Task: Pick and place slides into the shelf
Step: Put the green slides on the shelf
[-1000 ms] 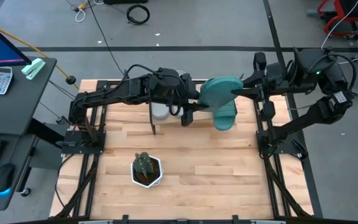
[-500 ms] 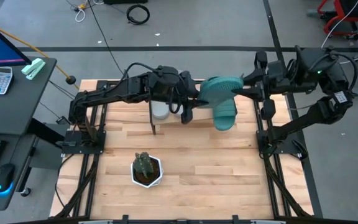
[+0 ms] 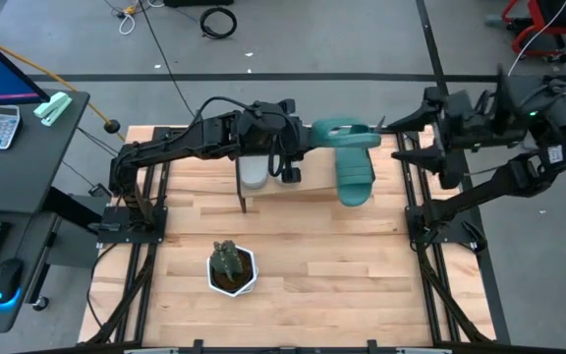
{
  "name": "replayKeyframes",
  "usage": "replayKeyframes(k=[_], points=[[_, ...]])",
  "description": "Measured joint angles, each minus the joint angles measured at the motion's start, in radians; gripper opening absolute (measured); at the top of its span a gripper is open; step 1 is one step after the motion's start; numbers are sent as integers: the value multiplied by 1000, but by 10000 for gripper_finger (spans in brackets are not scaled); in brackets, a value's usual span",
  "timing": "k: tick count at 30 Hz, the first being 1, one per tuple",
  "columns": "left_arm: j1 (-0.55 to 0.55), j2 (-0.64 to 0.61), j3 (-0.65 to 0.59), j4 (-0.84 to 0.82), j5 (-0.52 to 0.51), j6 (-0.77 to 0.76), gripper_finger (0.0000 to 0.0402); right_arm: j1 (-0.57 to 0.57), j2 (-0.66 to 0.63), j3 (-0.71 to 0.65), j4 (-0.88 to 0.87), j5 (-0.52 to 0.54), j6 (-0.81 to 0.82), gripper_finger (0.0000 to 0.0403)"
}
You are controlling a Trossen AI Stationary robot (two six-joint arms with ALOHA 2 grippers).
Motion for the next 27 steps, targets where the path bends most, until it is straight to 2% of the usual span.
replayKeyframes(k=[6, 11, 19, 23, 27], points=[[-4, 0, 0, -9, -85, 127, 87, 0, -58, 0, -20, 27, 55, 293], [-29, 0, 0, -9, -207, 270, 88, 0, -96, 0, -197, 183, 119, 281], [-74, 14, 1, -84, -271, 363, 87, 0, -115, -27, -403, 366, 283, 265], [-88, 47, 0, -189, -302, 311, 86, 0, -165, -156, -417, 411, 376, 257], [-103, 63, -1, -220, -302, 251, 86, 0, -251, -379, -375, 443, 489, 246]])
